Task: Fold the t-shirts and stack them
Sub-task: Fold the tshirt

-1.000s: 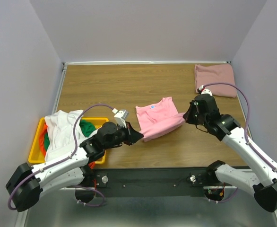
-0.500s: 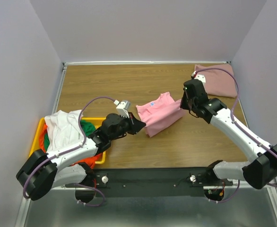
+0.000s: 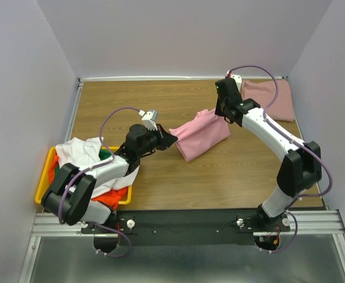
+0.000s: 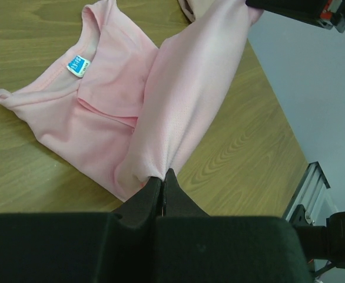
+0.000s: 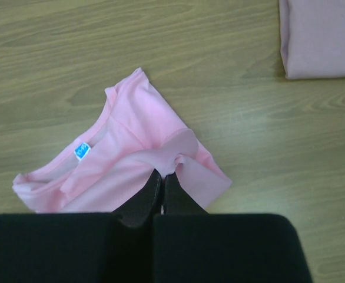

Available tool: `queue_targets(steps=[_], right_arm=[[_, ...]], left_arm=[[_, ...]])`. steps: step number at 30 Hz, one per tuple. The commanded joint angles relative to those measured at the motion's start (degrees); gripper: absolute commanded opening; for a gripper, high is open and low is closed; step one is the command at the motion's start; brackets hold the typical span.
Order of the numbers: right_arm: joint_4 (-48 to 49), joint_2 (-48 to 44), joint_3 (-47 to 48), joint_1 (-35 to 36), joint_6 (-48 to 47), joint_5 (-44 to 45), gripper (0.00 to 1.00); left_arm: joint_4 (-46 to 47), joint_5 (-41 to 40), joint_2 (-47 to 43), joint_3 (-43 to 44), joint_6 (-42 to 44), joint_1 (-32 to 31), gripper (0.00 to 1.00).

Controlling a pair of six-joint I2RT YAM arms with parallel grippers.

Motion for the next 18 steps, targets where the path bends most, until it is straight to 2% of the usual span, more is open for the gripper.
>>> queue_targets(steps=[1, 6, 18], right_arm=[[3.1, 6.7, 5.0, -2.3, -3.0, 1.5, 0.00], [3.3, 16.1, 10.8, -3.4, -4.6, 1.3, 0.00], [3.5, 26.7, 19.4, -4.9, -6.2, 0.1, 0.00]], left_arm=[[4.0, 6.0, 6.0, 1.8, 1.9, 2.7, 0.00], [9.1, 8.8, 12.8, 3.1, 0.5, 6.1, 0.00], [13.6, 12.4, 23.4, 8.3, -0.8, 9.8, 0.00]])
